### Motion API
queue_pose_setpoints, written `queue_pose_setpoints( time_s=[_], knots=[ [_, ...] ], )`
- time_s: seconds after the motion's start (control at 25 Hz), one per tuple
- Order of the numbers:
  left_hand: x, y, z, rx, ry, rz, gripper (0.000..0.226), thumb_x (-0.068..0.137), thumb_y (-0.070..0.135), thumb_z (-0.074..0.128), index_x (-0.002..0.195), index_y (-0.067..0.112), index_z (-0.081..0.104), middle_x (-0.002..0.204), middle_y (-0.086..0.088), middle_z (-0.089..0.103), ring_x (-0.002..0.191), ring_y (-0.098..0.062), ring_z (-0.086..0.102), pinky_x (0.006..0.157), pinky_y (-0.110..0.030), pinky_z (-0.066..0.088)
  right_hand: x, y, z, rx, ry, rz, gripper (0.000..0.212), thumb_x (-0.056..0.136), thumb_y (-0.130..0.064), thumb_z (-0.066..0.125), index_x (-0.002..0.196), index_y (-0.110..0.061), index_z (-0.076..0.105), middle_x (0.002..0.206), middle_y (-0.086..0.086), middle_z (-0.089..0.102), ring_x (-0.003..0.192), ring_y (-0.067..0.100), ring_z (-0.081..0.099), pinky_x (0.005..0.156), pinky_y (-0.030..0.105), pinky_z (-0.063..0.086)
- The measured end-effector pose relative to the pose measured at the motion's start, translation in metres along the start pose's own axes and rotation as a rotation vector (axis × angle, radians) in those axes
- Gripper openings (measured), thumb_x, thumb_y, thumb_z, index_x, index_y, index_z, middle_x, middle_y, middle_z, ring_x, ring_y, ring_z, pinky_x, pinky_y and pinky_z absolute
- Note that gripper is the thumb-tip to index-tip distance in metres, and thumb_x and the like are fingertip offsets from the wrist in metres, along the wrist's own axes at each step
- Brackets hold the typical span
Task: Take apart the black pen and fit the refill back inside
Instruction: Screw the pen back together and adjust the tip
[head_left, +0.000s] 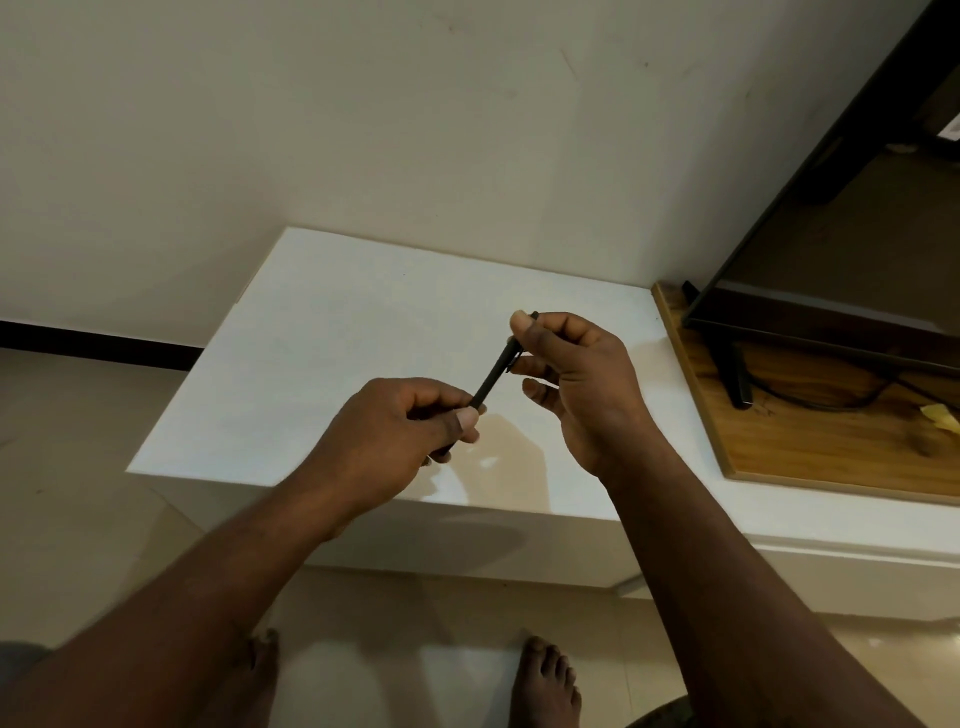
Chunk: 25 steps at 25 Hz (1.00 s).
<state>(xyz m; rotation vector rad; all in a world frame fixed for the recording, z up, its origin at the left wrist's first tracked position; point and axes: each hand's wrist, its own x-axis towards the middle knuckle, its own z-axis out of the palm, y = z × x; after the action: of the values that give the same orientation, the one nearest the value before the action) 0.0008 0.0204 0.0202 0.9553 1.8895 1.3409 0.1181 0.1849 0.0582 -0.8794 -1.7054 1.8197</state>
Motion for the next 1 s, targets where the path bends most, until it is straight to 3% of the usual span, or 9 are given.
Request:
queue_pose_setpoints(
  time_s=[0.16,0.28,0.44,0.6,0.76,1.0],
  knots=[
    [-0.003,0.003,0.002,-0.07,-0.028,0.001,0.014,0.096,0.032,0.067,0.1,0.039,0.078,0.093,0.013,0.08,0.079,-0.008,0.074,0.072,-0.024,0.057,-0.006,0.005,0.013,0.18,-0.058,0.06,0.034,0.103,-0.048,0.059,0.098,-0.016,0.068,0.094,0.0,0.078,0.085,0.018,0.076,0.074,0.033,0.058],
    [-0.005,0.003,0.005,-0.066,-0.018,-0.013,0.009,0.094,0.036,0.069,0.094,0.035,0.078,0.089,0.011,0.08,0.076,-0.01,0.074,0.075,-0.03,0.059,-0.012,0.012,0.026,0.329,-0.106,0.122,0.047,0.107,-0.054,0.046,0.098,-0.013,0.067,0.084,0.002,0.073,0.077,0.018,0.073,0.07,0.031,0.058],
    [-0.006,0.002,0.011,-0.052,-0.065,-0.074,0.022,0.093,0.048,0.067,0.092,0.029,0.079,0.086,0.009,0.08,0.073,-0.011,0.074,0.074,-0.032,0.059,-0.01,0.008,0.027,0.56,-0.071,0.124,0.046,0.104,-0.058,0.049,0.091,-0.016,0.062,0.069,-0.002,0.049,0.059,0.013,0.052,0.063,0.029,0.047],
    [-0.005,0.0,0.012,-0.115,-0.091,-0.102,0.01,0.091,0.041,0.071,0.09,0.035,0.079,0.089,0.007,0.081,0.074,-0.01,0.074,0.075,-0.031,0.059,-0.009,0.003,0.018,0.742,-0.019,0.13,0.056,0.1,-0.068,0.049,0.078,-0.018,0.059,0.061,-0.005,0.033,0.05,0.009,0.029,0.051,0.024,0.028],
    [-0.006,0.0,0.012,-0.133,-0.1,-0.085,0.009,0.092,0.037,0.071,0.09,0.037,0.079,0.092,0.007,0.081,0.077,-0.011,0.075,0.073,-0.028,0.058,-0.01,0.003,0.016,0.829,0.002,0.159,0.069,0.095,-0.078,0.046,0.062,-0.017,0.047,0.053,-0.005,0.029,0.045,0.01,0.025,0.049,0.025,0.022],
    [-0.005,-0.001,0.014,-0.159,-0.123,-0.08,0.009,0.092,0.036,0.071,0.092,0.039,0.079,0.093,0.006,0.081,0.079,-0.012,0.076,0.072,-0.028,0.057,-0.011,0.003,0.012,0.95,-0.037,0.17,0.066,0.095,-0.071,0.052,0.058,-0.019,0.036,0.048,-0.005,0.028,0.044,0.01,0.023,0.049,0.026,0.018]
  ],
)
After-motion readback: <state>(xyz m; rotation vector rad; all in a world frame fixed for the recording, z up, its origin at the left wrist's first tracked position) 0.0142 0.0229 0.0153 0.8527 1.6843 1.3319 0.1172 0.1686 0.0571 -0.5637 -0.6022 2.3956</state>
